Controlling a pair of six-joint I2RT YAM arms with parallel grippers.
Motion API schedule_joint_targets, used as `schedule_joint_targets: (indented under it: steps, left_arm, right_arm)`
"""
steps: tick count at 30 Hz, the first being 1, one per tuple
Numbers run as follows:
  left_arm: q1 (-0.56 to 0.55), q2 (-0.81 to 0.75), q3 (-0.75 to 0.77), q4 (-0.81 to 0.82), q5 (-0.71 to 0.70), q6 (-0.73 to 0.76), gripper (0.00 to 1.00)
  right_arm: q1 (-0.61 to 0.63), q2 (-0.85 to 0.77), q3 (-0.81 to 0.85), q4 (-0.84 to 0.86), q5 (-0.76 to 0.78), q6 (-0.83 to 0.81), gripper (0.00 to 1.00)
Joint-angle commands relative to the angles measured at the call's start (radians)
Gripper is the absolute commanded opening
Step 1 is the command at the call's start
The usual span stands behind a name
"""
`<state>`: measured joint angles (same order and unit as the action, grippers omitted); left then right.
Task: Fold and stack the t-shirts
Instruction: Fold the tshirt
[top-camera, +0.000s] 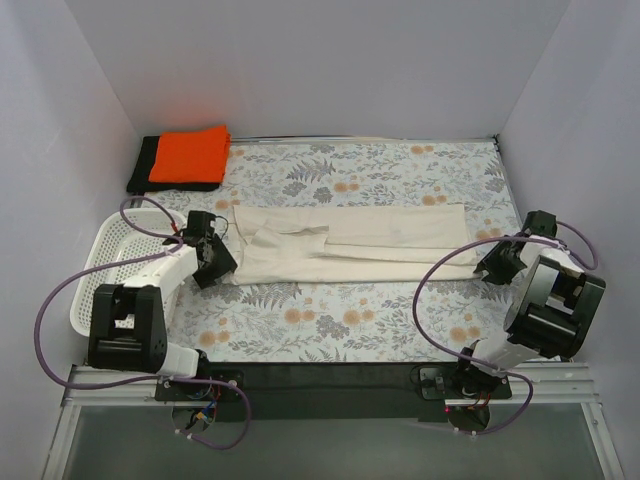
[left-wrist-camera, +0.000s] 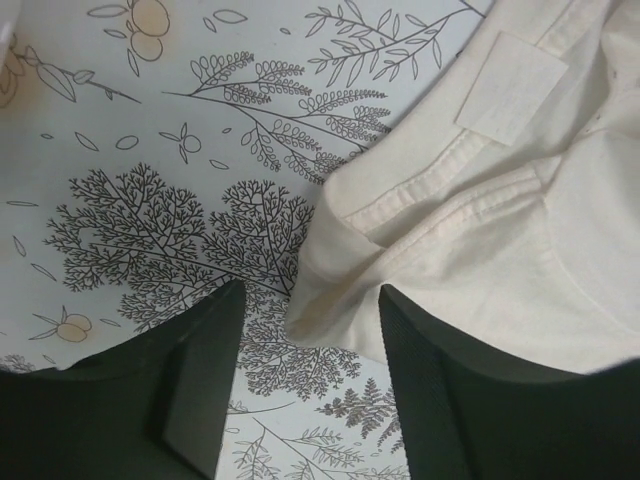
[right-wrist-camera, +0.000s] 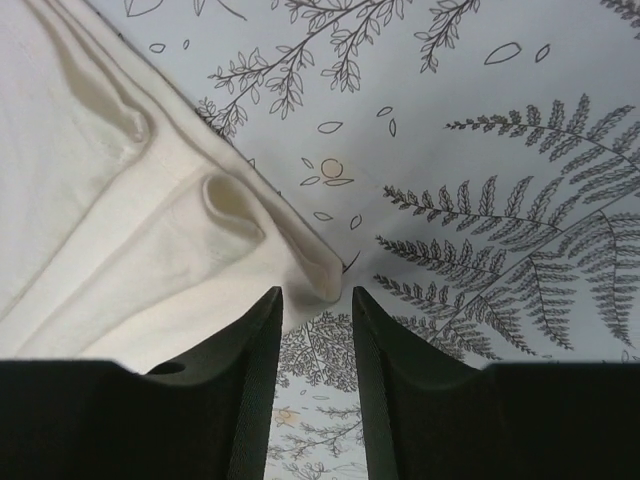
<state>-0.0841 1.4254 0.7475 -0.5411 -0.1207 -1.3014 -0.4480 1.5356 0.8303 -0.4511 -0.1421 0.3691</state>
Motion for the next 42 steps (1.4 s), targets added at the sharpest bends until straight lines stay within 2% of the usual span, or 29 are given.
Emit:
schedule_joint_targets:
  steps: [1, 5, 8, 11, 16, 17, 20, 24, 27, 33, 42]
  left_arm:
    - [0.007, -0.065, 0.044, -0.031, -0.005, 0.027, 0.55]
    - [0.006, -0.100, 0.101, -0.060, 0.022, 0.053, 0.66]
    - [-0.003, -0.121, 0.134, -0.097, 0.024, 0.056, 0.68]
    - [-0.029, -0.154, 0.176, -0.126, 0.007, 0.056, 0.68]
    - [-0.132, -0.140, 0.251, -0.142, 0.000, 0.022, 0.58]
    - [-0.193, -0.132, 0.259, -0.138, -0.007, 0.016, 0.56]
    - [-0.293, -0.079, 0.271, -0.102, 0.003, -0.010, 0.56]
    - [-0.362, -0.008, 0.262, -0.028, 0.013, -0.018, 0.55]
    - [-0.394, 0.053, 0.251, -0.002, 0.009, -0.010, 0.54]
    - [-0.401, 0.113, 0.199, 0.021, -0.017, -0.033, 0.54]
    - [-0.401, 0.148, 0.121, 0.035, -0.034, -0.049, 0.54]
  right_arm:
    - [0.038, -0.068, 0.058, -0.050, 0.085, -0.033, 0.36]
    - [0.120, -0.117, 0.101, -0.087, 0.166, -0.065, 0.46]
    - [0.215, -0.158, 0.124, -0.106, 0.231, -0.075, 0.46]
    - [0.311, -0.187, 0.136, -0.101, 0.230, -0.085, 0.45]
    - [0.501, -0.146, 0.148, -0.057, 0.121, -0.055, 0.34]
    - [0.529, -0.134, 0.150, -0.048, 0.115, -0.042, 0.33]
    - [0.635, -0.080, 0.158, -0.011, 0.118, -0.001, 0.30]
    - [0.742, 0.000, 0.165, 0.040, 0.111, 0.045, 0.26]
    - [0.791, 0.043, 0.176, 0.061, 0.121, 0.076, 0.22]
    - [0.854, 0.109, 0.179, 0.110, 0.113, 0.120, 0.22]
    - [0.868, 0.158, 0.193, 0.127, 0.137, 0.128, 0.22]
